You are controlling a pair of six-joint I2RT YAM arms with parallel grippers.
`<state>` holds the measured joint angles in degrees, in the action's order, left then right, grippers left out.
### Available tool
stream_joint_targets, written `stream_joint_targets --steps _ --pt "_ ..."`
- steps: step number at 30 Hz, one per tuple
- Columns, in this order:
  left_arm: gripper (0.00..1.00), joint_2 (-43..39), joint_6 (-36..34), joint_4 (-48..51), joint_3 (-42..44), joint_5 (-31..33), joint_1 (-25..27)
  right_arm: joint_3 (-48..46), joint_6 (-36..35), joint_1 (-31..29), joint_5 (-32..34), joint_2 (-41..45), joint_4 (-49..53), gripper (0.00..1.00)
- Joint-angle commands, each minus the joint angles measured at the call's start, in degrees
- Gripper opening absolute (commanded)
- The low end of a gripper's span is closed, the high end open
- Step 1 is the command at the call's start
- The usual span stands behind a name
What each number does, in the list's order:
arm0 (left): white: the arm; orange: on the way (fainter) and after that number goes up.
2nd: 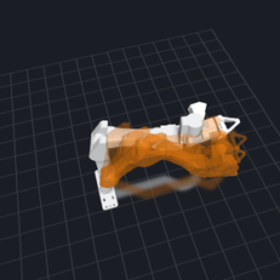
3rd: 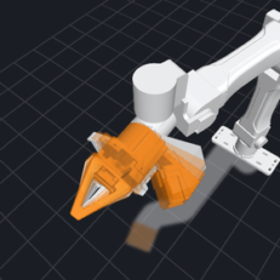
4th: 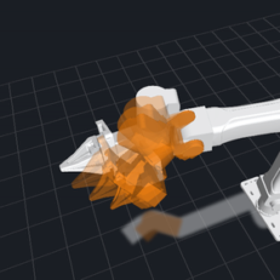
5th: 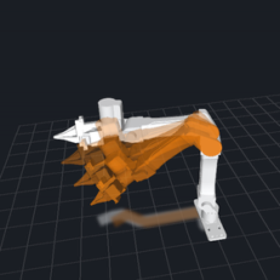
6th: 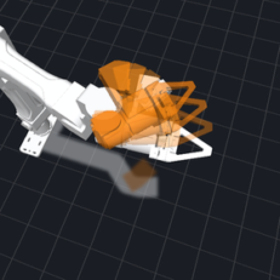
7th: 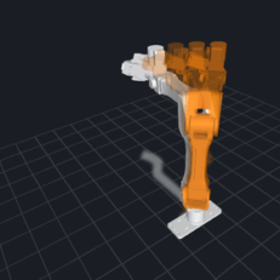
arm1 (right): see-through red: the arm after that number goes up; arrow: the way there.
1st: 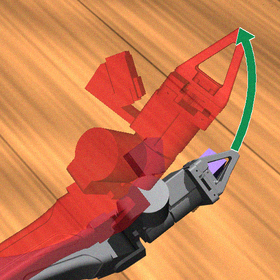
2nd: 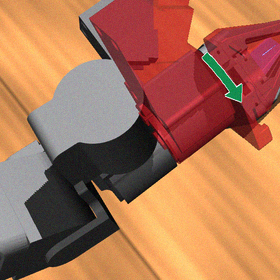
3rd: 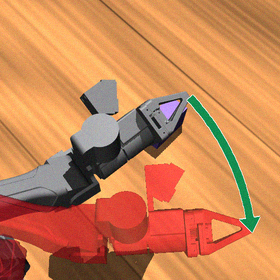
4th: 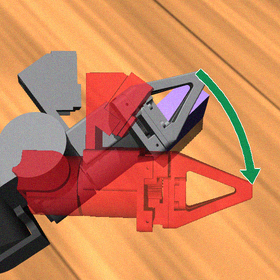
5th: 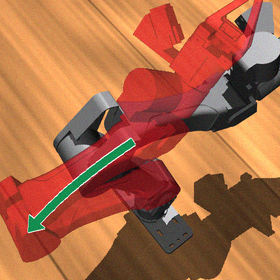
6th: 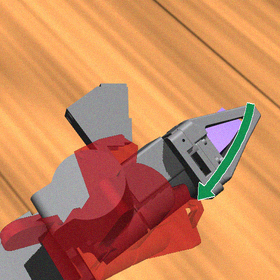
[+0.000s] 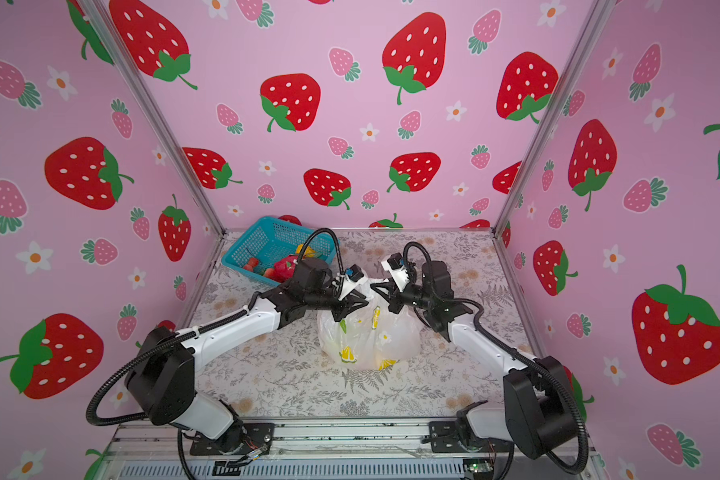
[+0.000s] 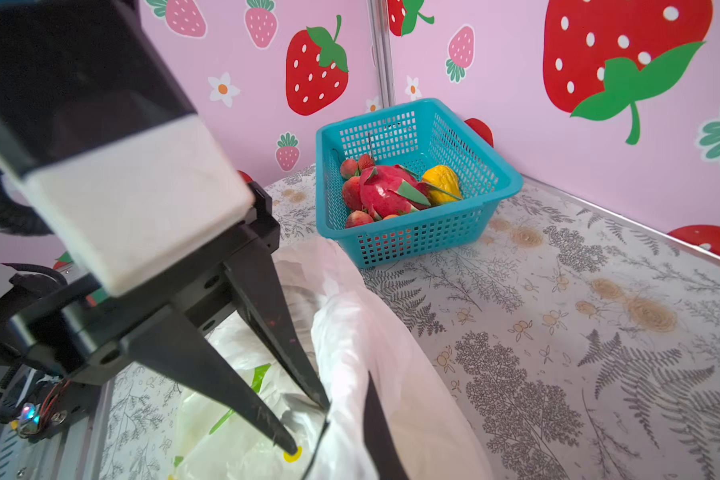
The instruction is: Place the fake fruits into the plastic bag and tie a complex knot
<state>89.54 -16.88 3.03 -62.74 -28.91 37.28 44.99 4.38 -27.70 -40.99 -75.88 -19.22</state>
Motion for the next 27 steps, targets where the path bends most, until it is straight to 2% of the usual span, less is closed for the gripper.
stream_joint_targets --steps 1,2,5,9,11,14,18,22,27 --pt "0.39 -4.02 -4.28 6.32 -1.97 -1.49 0.18 -0.49 -1.53 -0.33 -1.28 2.41 -3.85 0.00" --pt "0.45 -5.20 -5.63 8.17 -2.01 -3.36 0.07 -0.62 -2.09 -0.41 -1.15 2.79 -4.06 0.00" --pt "0.53 -9.31 -8.28 11.75 -1.79 -7.91 -0.33 -0.89 -3.85 -0.85 -0.89 3.49 -4.16 0.00" --pt "0.61 -15.18 -7.44 8.81 0.41 -12.49 -2.64 -1.03 -5.50 -1.43 -2.01 4.36 -4.51 0.00" --pt "0.66 -16.82 -6.11 5.98 1.19 -12.23 -4.14 -1.09 -6.19 -1.89 -2.70 4.90 -4.59 0.00" --pt "0.70 -16.13 -6.45 6.62 -0.74 -7.89 -5.36 -1.19 -6.82 -2.47 -3.91 5.66 -4.68 0.00" --pt "0.72 -10.08 -10.95 15.38 -8.31 -5.96 -5.56 -1.57 -6.93 -3.19 -4.69 6.53 -5.21 0.00" --pt "0.73 -4.10 -12.91 21.52 -14.49 -7.76 -5.54 -1.83 -7.11 -3.53 -4.57 7.04 -5.12 0.00" --pt "0.61 -1.43 -12.30 20.78 -16.39 -9.70 -5.51 -2.00 -7.19 -3.67 -4.02 7.04 -4.73 0.00"
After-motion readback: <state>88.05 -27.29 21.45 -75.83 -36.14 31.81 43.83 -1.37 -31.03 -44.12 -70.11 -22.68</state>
